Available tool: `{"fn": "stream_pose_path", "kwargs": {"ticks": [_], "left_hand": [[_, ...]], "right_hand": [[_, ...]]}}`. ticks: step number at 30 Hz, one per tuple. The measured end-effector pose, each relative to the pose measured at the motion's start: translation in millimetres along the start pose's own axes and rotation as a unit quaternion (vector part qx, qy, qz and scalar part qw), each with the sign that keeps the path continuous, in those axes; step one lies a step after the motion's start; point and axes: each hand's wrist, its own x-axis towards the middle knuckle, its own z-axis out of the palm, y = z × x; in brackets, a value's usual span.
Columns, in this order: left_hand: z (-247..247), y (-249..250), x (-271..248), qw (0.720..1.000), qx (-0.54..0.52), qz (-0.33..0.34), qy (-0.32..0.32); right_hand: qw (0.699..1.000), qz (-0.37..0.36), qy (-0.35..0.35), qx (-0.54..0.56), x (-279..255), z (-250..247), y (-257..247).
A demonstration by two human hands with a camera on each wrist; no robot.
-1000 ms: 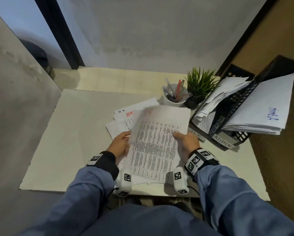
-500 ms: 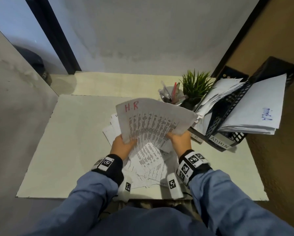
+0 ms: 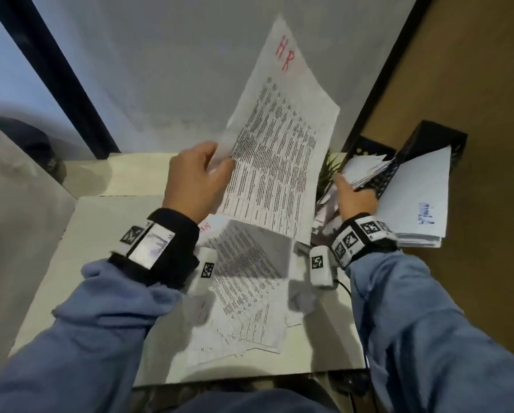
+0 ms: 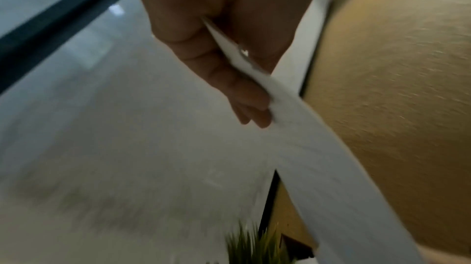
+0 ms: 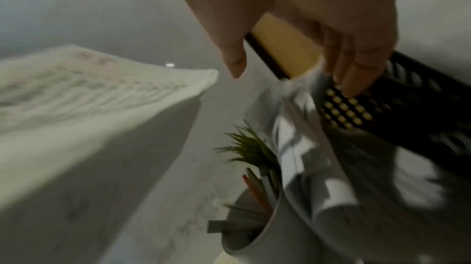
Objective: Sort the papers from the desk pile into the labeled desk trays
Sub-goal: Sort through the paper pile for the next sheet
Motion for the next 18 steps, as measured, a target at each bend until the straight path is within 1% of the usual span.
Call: {"fn": "stream_pose_path", "kwargs": {"ticks": [1, 2, 3, 4, 6, 9, 15, 18], "left_hand": [[3.0, 9.9, 7.2, 0.999, 0.039, 0.018, -0.004], [7.2, 17.9, 13.9, 0.997, 0.069, 0.033, -0.013], [12.2, 25.2, 19.7, 0.994, 0.093, 0.048, -0.023], [17.6, 32.5, 24.0, 0.991, 0.112, 0.060, -0.033], [30.4, 44.8, 29.7, 0.986, 0.140, 0.071, -0.054], [50.4, 61.7, 33.8, 0.977, 0.171, 0.100, -0.076], [96.5, 84.9, 41.8, 0.972, 0.172, 0.112, -0.117], [124.2, 89.6, 46.1, 0.970, 0.170, 0.106, -0.137]], "right_hand": [[0.997, 0.061, -0.051, 0.010, 4.2, 2.1, 4.5], [0.990, 0.097, -0.098, 0.038, 6.0, 3.8, 7.5], [0.985, 0.112, -0.123, 0.049, 6.9, 4.5, 9.1], [0.985, 0.106, -0.132, 0.035, 10.5, 4.8, 11.4], [0.992, 0.056, -0.117, -0.001, 17.9, 2.1, 12.0], [0.996, -0.004, -0.093, 0.009, 26.2, -11.5, 4.4], [0.988, -0.119, -0.095, -0.013, 35.4, -46.3, -17.2], [0.983, -0.147, -0.102, -0.028, 39.2, -57.3, -28.2]]}}
